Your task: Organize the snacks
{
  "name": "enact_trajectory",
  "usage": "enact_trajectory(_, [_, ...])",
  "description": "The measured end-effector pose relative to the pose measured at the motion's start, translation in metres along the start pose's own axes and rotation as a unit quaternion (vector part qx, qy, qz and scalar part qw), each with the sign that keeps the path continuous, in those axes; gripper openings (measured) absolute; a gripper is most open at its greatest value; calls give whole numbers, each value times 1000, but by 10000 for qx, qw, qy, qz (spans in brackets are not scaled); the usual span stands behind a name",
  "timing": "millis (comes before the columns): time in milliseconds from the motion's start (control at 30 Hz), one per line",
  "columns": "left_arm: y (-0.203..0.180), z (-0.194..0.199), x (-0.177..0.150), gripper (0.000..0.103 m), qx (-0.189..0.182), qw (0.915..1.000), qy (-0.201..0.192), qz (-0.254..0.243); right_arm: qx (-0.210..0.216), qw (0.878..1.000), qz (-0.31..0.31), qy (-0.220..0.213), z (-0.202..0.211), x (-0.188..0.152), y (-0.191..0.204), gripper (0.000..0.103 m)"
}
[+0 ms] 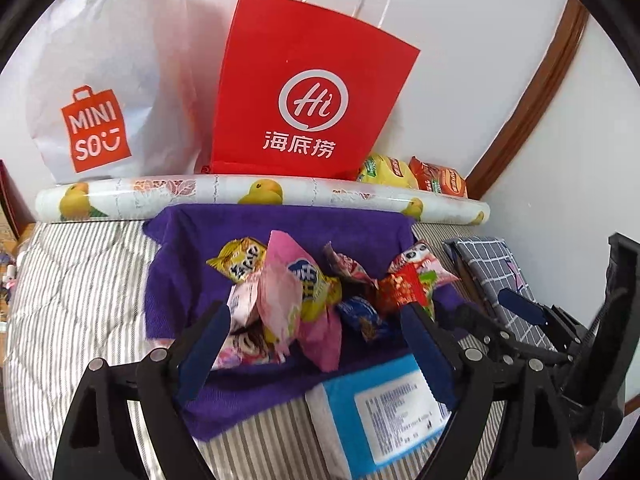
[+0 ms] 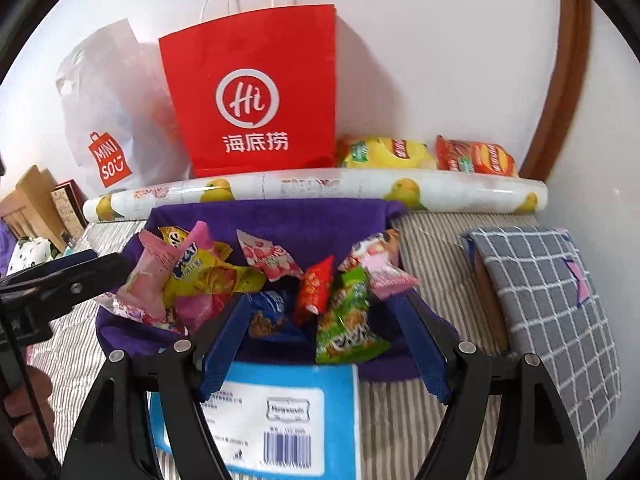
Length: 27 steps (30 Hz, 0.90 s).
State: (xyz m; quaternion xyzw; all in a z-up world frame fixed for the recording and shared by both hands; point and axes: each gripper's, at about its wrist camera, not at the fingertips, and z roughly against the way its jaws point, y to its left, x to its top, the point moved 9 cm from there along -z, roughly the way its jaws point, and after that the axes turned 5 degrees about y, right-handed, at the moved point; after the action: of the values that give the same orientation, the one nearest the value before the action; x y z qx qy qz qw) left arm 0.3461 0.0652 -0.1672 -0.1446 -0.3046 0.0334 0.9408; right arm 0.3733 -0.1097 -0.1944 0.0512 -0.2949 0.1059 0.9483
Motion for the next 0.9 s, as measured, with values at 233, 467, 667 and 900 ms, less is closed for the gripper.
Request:
enact_trajectory(233, [-15,38,-23,91,83,9999,-98,-105,6,9998,-157,95,31,-18,-2,76])
enact_trajectory(467, [-37,78,-52,92,124,9994,-231,-220,108,9988,-465,-131,86,-41,-5,79])
enact_trajectory(667, [-60,110,-83,92,106,9987,-336,-368,31,9983,-387,-443,138,-66,-4,94])
enact_trajectory(900, [-79,144,-112,92,206,9972,-582,-416,-68,9965,-535,-632,182,-93,-13,97])
